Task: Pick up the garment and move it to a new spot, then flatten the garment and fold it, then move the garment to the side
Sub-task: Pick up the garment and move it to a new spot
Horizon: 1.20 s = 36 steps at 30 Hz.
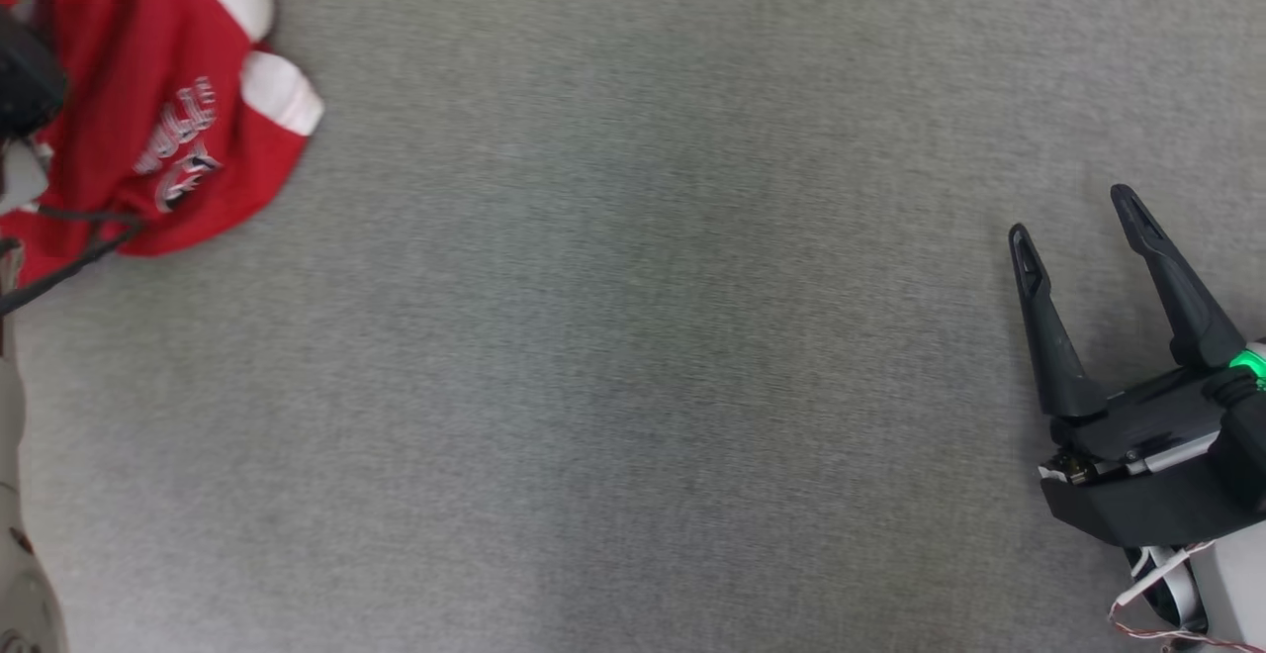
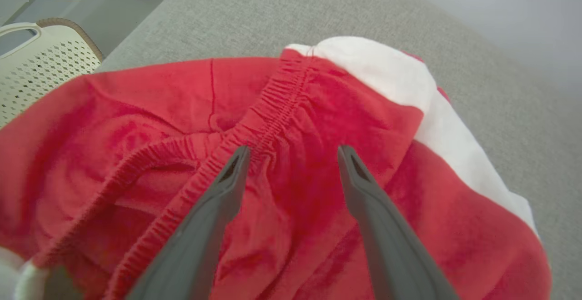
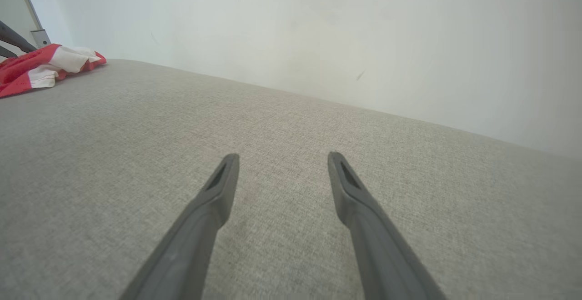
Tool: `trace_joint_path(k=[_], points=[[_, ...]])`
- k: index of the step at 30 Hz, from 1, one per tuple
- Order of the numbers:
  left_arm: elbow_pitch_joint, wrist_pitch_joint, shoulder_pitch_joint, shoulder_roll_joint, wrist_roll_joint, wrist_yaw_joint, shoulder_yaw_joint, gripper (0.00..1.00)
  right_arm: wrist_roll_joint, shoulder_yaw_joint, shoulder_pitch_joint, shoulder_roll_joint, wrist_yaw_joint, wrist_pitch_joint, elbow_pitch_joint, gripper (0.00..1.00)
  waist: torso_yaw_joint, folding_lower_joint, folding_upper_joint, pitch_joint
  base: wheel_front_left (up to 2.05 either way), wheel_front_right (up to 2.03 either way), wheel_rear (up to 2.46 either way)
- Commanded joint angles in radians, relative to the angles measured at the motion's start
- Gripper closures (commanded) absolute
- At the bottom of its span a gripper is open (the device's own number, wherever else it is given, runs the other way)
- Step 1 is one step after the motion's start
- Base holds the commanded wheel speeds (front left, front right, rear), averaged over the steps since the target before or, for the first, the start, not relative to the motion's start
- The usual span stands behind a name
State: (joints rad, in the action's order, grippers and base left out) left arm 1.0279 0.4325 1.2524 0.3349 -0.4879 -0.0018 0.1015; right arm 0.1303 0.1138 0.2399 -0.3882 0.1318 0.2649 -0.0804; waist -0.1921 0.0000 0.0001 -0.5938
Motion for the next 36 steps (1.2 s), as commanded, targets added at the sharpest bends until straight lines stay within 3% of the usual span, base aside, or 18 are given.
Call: trace_joint_path(k=[1,11,12,13,18,22,28,36], points=[[0.016,0.007,0.008,0.005,-0.009,-0.007,0.003,0.00,-0.001,-0.002,-0.005,0.004,-0.003,-0.001,0.014,0.00,0.033,0.0000,-0.0001,-0.024,0.00,0.00,0.00],[0.105,0.044,0.011,0.002,-0.021,-0.042,-0.015,0.00,-0.004,-0.020,-0.008,0.025,-0.003,-0.002,0.010,0.00,0.061,0.0000,-0.0001,-0.044,0.00,0.00,0.00],[0.104,0.031,0.011,0.000,-0.022,-0.052,-0.018,0.90,-0.005,-0.019,-0.008,0.029,-0.003,-0.002,0.011,0.00,0.062,0.0000,-0.0001,-0.043,0.00,0.00,0.00],[0.099,0.011,0.011,0.001,-0.022,-0.057,-0.020,1.00,-0.005,-0.019,-0.006,0.034,-0.003,-0.002,0.012,0.00,0.064,0.0000,-0.0001,-0.040,0.00,0.00,0.00],[0.061,-0.144,-0.013,-0.002,-0.038,-0.081,-0.004,1.00,-0.004,-0.016,0.003,0.073,-0.003,-0.002,0.015,0.00,0.071,0.0000,-0.0001,-0.002,0.00,0.00,0.00],[0.043,-0.216,-0.041,-0.048,-0.084,-0.108,0.019,1.00,-0.002,-0.015,-0.009,0.103,-0.003,0.000,0.028,0.00,0.075,0.0000,-0.0001,0.056,0.00,0.00,0.00],[-0.034,-0.227,-0.099,-0.105,-0.134,-0.130,-0.014,1.00,0.012,-0.014,-0.029,0.162,-0.003,0.000,0.052,0.00,0.094,0.0000,-0.0001,0.161,0.00,0.00,0.00],[-0.260,-0.190,-0.182,-0.162,-0.224,-0.129,-0.101,1.00,0.027,-0.027,-0.073,0.222,-0.003,0.000,0.077,0.00,0.150,0.0000,-0.0001,0.275,0.00,0.00,0.00]])
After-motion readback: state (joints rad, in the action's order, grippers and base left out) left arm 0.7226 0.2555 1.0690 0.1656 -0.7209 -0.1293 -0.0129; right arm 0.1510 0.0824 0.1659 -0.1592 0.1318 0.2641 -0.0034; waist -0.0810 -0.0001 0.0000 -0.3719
